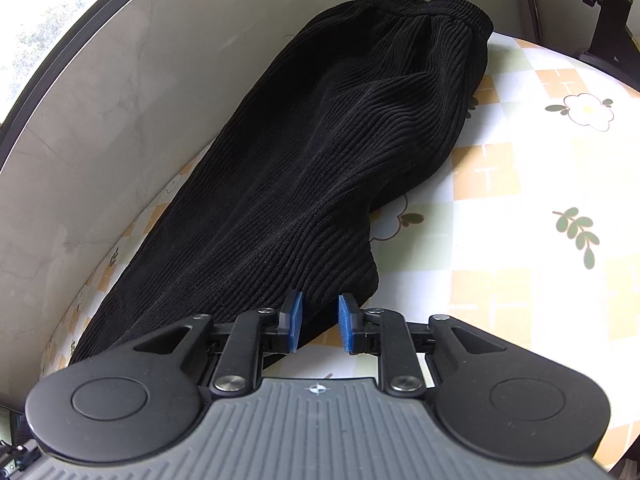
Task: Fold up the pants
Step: 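Hold and pull the pants edge with both grippers, then open the right gripper while the left gripper keeps holding the pants edge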
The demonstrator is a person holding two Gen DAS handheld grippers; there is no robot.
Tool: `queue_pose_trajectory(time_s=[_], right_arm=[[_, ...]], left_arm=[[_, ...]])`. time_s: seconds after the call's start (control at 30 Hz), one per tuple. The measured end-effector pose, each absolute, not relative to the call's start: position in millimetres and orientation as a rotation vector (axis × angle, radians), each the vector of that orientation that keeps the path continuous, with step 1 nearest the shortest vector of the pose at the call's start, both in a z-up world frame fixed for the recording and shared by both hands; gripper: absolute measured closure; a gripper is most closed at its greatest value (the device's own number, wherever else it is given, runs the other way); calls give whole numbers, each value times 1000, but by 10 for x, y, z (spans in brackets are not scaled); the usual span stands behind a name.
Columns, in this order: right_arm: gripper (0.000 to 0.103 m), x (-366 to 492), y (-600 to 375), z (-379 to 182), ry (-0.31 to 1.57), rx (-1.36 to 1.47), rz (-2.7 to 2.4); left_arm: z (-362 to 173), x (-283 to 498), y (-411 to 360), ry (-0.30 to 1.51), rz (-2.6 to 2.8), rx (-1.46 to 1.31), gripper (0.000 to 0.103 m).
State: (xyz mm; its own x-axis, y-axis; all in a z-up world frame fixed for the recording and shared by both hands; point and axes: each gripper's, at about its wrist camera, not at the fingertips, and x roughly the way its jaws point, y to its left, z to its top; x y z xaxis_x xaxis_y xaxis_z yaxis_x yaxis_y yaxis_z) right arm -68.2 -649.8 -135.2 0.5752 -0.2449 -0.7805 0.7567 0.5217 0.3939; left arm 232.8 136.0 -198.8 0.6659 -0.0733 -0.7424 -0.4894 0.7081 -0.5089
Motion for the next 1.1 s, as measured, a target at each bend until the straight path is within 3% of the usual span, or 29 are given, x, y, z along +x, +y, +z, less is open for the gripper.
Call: queue_pose_trajectory(time_s=[0.1, 0.3, 0.47, 0.57, 0.63, 0.8, 0.93, 1.1], right_arm=[[81, -712, -6476, -1332, 726, 796, -666], [81, -812, -6509, -1308, 720, 778, -691], [80, -849, -6515, -1275, 708, 721, -716], [72, -797, -6531, -1296, 709, 686, -718], [58, -742, -6553, -1343, 718, 677, -711], [56, -605, -6622, -1487, 746, 699, -695], [80, -539, -6618, -1497, 764, 720, -671], [83, -570, -6528, -1417, 788, 715, -652]], left_arm=[[-2465, 2171, 1403, 952, 332, -844, 97], [-2410, 2173, 1373, 953, 345, -833, 97], [-2405, 2209, 1330, 961, 363, -821, 89], [-2375, 2242, 1321, 975, 369, -815, 85], [-2368, 2267, 1310, 979, 379, -817, 83], [-2397, 2359, 1269, 990, 388, -790, 76], [-2392, 2422, 1240, 991, 417, -754, 83], [-2391, 2439, 1263, 983, 437, -739, 87]])
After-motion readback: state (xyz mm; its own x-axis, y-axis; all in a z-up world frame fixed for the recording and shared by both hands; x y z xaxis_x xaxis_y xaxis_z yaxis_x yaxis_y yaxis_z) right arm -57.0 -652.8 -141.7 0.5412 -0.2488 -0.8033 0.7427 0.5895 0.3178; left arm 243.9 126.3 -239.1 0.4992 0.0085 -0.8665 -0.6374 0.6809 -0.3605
